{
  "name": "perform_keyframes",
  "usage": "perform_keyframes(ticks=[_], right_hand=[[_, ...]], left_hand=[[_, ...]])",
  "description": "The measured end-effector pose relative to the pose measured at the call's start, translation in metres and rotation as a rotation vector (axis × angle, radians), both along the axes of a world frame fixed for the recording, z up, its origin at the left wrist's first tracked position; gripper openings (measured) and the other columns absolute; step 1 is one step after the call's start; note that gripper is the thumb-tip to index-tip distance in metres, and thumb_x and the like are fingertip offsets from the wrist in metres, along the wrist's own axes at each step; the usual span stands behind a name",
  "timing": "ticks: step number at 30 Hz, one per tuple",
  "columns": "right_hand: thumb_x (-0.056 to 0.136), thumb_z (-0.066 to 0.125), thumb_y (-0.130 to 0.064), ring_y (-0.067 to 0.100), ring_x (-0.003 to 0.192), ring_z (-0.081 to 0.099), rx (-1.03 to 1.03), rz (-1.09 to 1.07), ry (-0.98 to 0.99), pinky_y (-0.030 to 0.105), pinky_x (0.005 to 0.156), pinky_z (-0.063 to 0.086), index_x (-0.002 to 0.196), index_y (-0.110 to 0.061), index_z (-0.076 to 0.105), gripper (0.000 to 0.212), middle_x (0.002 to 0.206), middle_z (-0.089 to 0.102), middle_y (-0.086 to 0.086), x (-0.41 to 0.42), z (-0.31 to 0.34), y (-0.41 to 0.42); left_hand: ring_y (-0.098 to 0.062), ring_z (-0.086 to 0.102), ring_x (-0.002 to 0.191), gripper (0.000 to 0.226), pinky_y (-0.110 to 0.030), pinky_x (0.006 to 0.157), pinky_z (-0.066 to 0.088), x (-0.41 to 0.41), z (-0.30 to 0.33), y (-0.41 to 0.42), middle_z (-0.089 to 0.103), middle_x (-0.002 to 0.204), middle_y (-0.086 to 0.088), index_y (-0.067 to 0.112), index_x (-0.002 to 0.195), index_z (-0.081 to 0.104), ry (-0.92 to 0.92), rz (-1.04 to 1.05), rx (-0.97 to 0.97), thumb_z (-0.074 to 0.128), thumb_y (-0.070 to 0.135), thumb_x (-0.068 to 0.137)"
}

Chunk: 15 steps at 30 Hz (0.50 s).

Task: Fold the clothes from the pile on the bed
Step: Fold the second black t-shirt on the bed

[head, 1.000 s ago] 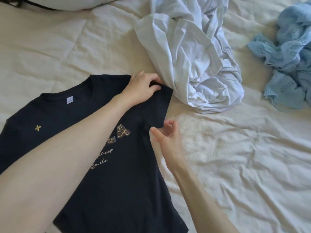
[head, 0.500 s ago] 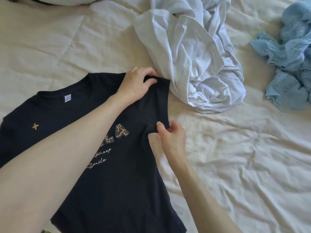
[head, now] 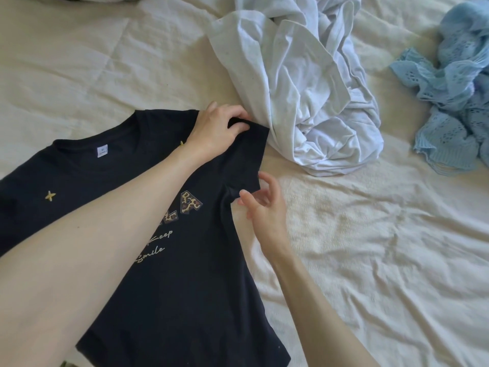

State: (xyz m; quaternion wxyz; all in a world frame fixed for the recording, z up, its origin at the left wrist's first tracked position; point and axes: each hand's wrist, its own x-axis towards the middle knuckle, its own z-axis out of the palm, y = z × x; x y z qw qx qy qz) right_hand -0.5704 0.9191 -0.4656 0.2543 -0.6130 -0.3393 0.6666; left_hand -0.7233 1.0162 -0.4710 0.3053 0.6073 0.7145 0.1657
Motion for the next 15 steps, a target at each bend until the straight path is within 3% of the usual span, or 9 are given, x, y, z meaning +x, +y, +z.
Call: perform_keyframes(ticks=[3,6,10,13,15], right_hand=[[0.09,0.061,-0.013,0.008,0.074,0.062,0.022,0.086,-0.027,0.02,0.067,0.044,0.108,-0.015,0.059,0.018,0.093,0.066,0.002,0.006,-0.001,0.004],[0.088,0.063,-0.011,0.01,0.079,0.062,0.145,0.122,-0.03,0.018,0.071,0.048,0.097,-0.031,0.058,0.023,0.081,0.063,-0.016,0.012,-0.002,0.001],[0.087,0.065,-0.01,0.004,0.073,0.056,0.326,0.239,-0.05,0.012,0.07,0.045,0.101,-0.042,0.055,0.036,0.091,0.056,-0.009,0.013,-0.002,0.001],[0.09,0.062,-0.019,0.005,0.061,0.05,0.399,0.462,-0.168,0.014,0.069,0.044,0.117,-0.03,0.057,0.029,0.091,0.052,-0.007,0.013,-0.005,0.005],[0.091,0.06,-0.023,0.008,0.058,0.046,0.452,0.607,-0.28,0.018,0.065,0.043,0.098,-0.019,0.059,0.008,0.082,0.048,-0.01,0.014,-0.007,0.008]], left_hand=[[-0.021,0.045,0.106,0.02,-0.034,0.096,0.034,-0.002,0.003,0.002,0.065,0.111,0.007,0.018,0.108,0.067,-0.013,0.004,0.002,0.056,0.026,0.092],[-0.021,0.046,0.107,0.019,-0.035,0.096,0.035,-0.004,0.003,0.003,0.063,0.107,0.009,0.019,0.107,0.067,-0.032,0.012,0.008,0.057,0.025,0.092],[-0.02,0.046,0.109,0.02,-0.037,0.098,0.035,-0.005,0.002,0.002,0.054,0.093,0.018,0.02,0.108,0.067,-0.059,0.024,-0.006,0.058,0.025,0.092],[-0.016,0.044,0.108,0.02,-0.032,0.096,0.033,-0.007,0.002,0.002,0.045,0.083,0.029,0.021,0.109,0.068,-0.082,0.029,-0.014,0.059,0.025,0.091],[-0.011,0.042,0.103,0.021,-0.027,0.092,0.03,-0.008,0.001,0.002,0.04,0.082,0.033,0.022,0.109,0.068,-0.097,0.035,-0.02,0.06,0.025,0.091]])
